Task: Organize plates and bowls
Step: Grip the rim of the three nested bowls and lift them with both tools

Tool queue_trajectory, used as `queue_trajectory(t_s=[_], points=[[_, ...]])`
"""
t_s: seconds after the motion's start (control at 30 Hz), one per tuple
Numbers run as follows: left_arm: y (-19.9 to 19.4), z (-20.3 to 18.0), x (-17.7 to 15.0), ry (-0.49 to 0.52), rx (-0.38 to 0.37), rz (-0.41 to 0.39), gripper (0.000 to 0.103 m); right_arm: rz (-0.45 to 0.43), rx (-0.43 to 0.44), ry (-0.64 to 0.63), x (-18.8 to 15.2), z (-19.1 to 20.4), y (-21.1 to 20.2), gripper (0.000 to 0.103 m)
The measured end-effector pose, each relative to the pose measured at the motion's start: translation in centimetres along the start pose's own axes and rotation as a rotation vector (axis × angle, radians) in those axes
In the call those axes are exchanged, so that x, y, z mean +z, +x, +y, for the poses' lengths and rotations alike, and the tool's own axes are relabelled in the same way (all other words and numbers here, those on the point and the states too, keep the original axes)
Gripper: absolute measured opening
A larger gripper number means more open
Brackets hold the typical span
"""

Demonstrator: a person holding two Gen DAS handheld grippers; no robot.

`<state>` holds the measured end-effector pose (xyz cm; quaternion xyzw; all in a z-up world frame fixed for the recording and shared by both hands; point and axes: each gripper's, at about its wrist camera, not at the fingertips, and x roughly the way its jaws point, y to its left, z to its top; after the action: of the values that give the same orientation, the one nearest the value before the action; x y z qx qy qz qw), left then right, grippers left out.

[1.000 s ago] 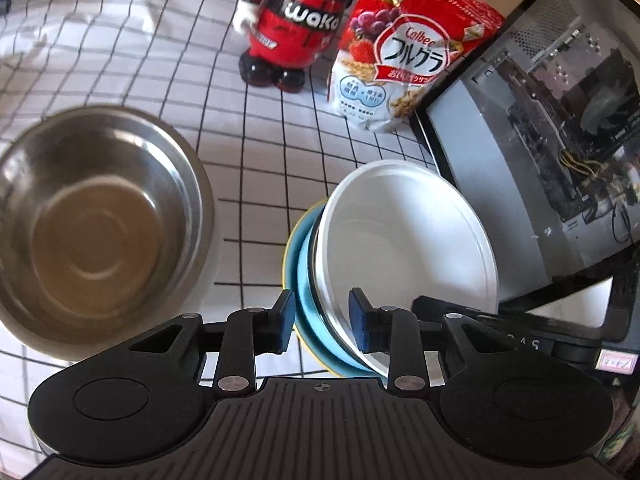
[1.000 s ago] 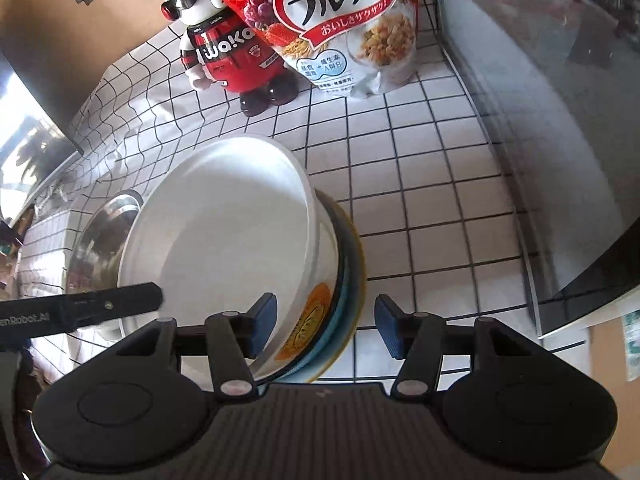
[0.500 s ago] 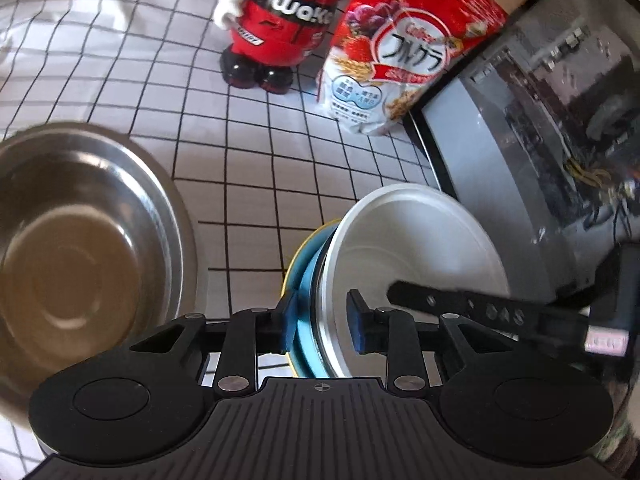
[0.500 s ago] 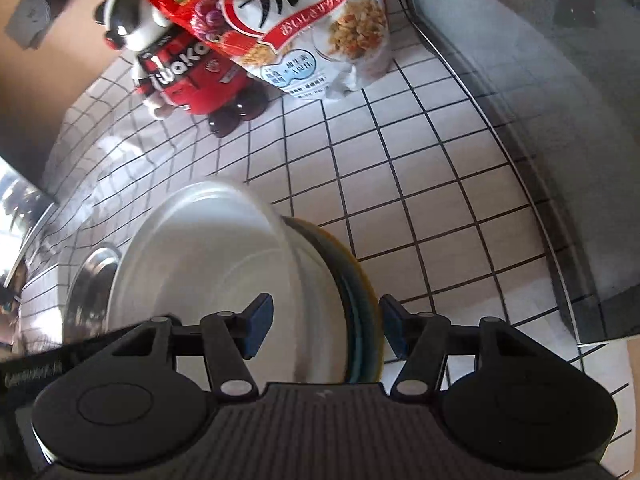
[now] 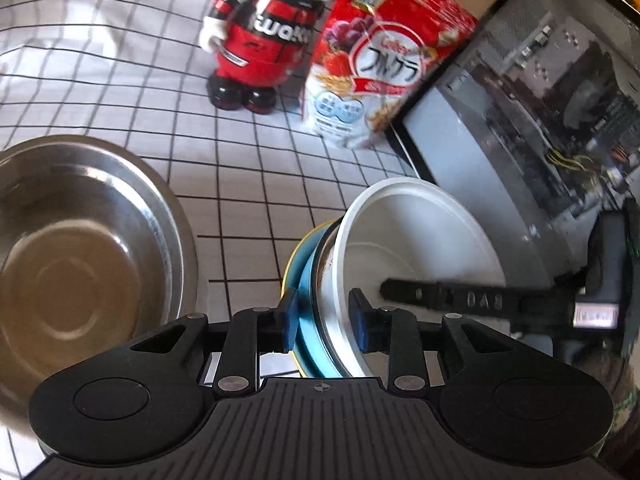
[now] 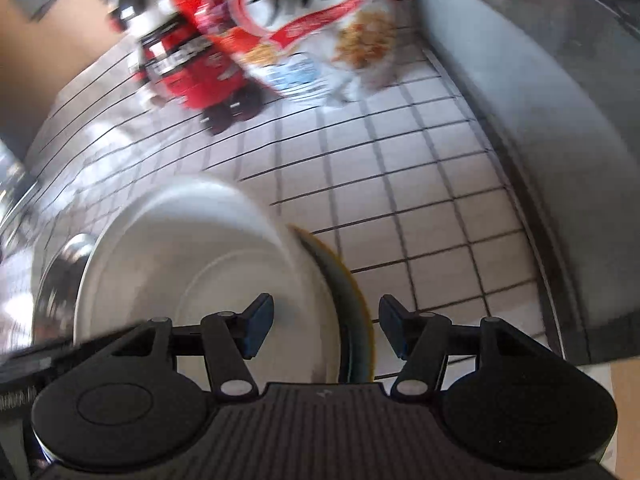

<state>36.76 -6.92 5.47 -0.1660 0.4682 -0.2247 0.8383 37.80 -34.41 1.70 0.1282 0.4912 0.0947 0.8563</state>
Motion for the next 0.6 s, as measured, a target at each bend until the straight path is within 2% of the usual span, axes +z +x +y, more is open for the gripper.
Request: queue_trajectory(t_s=[0.1,0.2,0.3,0.37,0.43,0.6], points=[[-0.4,-0.8,-0.6,-0.027,0.054,-0.016,0.030,0.004,0.031,-0.037,0.0,-0.3,-0.1,0.059],[-0.8,-2.1,-1.1,0.043,0.117,-0.028,0.032,-0.022,0.061,-0.064,0.1,-1.1,-0.6,0.059],[-1.3,-2.6,-1.7,0.022,0.189,-0.038,0.043,-0.005,0.099,-0.040,0.3,-2.1,-0.2,0.059],[-1.4,-2.9,-1.9,0.025,0.217,-0.048,0.045,0.000,0.126,-0.060,0.2,-2.2,-0.1,0.059],[-1.2,-2.8,-1.9,-0.011,0.229,-0.041,0.047,0.010,0.145,-0.073,0.0,-2.1,0.0,0.059],[-0.3,-2.0,-1.5,-0.101,0.217,0.009,0.044,0.040,0.177,-0.073,-0.3,-1.4,0.5,0.059]])
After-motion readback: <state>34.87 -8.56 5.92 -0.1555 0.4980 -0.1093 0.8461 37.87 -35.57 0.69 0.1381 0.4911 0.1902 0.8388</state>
